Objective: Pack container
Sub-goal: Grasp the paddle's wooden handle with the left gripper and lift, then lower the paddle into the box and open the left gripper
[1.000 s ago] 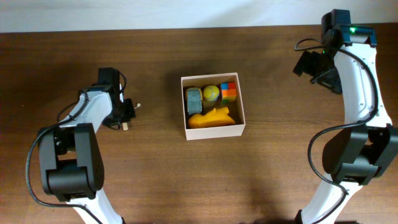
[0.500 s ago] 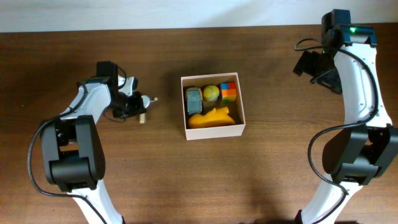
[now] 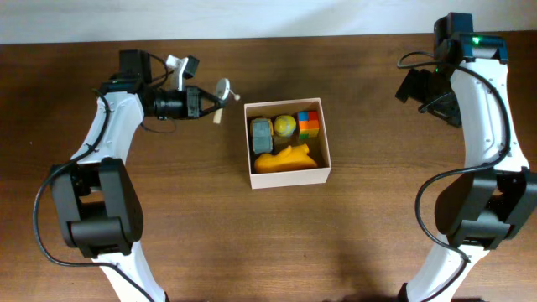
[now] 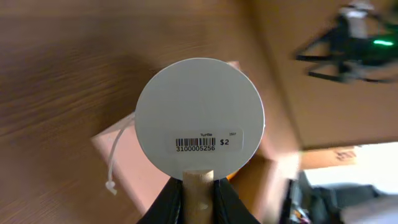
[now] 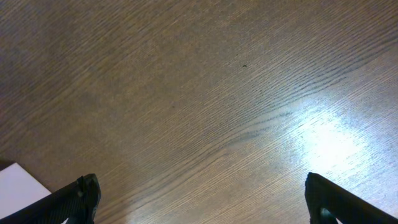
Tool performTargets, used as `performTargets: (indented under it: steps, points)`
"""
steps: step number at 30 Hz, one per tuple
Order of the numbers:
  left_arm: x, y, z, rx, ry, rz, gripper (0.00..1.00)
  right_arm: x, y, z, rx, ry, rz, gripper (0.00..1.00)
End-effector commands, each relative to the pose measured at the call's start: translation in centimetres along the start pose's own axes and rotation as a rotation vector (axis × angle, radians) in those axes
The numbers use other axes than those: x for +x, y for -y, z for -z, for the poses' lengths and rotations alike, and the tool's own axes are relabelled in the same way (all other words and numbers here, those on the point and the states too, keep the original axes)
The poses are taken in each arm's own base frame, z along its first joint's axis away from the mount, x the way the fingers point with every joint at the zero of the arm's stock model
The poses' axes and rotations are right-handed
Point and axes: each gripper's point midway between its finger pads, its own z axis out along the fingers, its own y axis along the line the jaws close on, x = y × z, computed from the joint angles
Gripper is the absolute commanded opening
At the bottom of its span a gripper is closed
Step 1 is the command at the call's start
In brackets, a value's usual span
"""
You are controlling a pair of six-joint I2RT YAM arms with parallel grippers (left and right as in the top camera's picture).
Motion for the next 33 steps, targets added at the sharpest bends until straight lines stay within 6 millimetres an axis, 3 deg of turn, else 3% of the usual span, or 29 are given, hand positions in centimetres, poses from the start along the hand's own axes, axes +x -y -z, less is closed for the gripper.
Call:
performTargets:
  steps: [1,6,14,18,21,26,33]
  points:
    - [-1.3,6.9,0.2,0.229,0.036,-0.188,0.07,-0.1,0.2,-0.1,0.012,0.003,-0.014,0.99]
    - [-0.5,10.1,-2.2,0.207,-0.012,-0.369,0.04,-0.1,0.3,-0.1,0.013,0.003,-0.014,0.99]
    - [3.2,10.3,-9.5,-0.053,-0.207,-0.497,0.03,-0.1,0.3,-0.1,0.013,0.003,-0.014,0.99]
    - [4.7,9.7,-11.9,-0.220,-0.275,-0.514,0.03,-0.1,0.3,-0.1,0.013,0.003,-0.014,0.99]
    - [5.2,8.9,-12.8,-0.370,-0.287,-0.452,0.03,-0.1,0.3,-0.1,0.013,0.003,-0.014,0.99]
    - [6.3,9.3,-14.3,-0.492,-0.292,-0.424,0.03,-0.1,0.3,-0.1,0.013,0.003,-0.014,0.99]
    - [7.4,10.5,-15.4,-0.494,-0.304,-0.416,0.04,-0.1,0.3,-0.1,0.013,0.003,-0.014,0.99]
